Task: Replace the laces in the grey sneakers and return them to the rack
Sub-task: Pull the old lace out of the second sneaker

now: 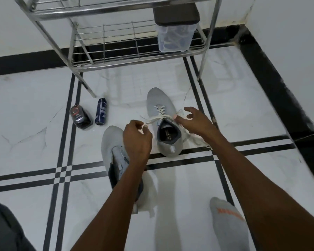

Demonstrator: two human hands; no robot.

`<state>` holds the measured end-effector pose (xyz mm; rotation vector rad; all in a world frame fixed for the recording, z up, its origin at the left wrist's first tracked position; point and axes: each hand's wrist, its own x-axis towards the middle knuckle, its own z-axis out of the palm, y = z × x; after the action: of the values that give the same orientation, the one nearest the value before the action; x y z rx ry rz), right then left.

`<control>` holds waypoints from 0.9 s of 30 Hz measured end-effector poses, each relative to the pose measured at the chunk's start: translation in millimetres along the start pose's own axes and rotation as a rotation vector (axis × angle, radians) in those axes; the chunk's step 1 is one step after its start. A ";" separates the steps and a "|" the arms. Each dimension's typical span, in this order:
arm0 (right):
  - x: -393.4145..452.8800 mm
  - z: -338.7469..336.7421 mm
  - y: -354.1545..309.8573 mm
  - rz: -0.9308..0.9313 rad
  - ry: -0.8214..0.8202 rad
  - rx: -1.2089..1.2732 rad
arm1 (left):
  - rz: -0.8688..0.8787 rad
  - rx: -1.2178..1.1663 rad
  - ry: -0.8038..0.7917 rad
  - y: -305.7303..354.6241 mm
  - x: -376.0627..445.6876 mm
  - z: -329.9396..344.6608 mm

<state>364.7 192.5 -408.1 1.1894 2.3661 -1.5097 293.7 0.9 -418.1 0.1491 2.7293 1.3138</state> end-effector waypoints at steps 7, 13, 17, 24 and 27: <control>2.0 38.0 3.2 -0.187 -0.074 -0.219 | -0.064 0.651 -0.314 -60.6 -3.0 -42.2; -14.4 66.5 6.3 -0.238 -0.085 -0.179 | -0.012 0.683 -0.397 -71.2 28.5 -64.0; -27.6 91.2 7.7 -0.271 -0.097 -0.171 | -0.011 0.713 -0.438 -81.7 44.0 -82.2; -26.2 100.4 -0.2 -0.270 -0.112 -0.199 | 0.178 0.465 -0.146 -75.4 40.3 -70.8; -23.0 88.2 -7.6 -0.229 -0.104 -0.092 | 0.142 0.165 -0.194 -60.4 45.7 -54.2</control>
<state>348.0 107.2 -436.6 0.8233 2.5403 -1.4645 238.4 -72.3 -434.3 0.4665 2.6982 1.0400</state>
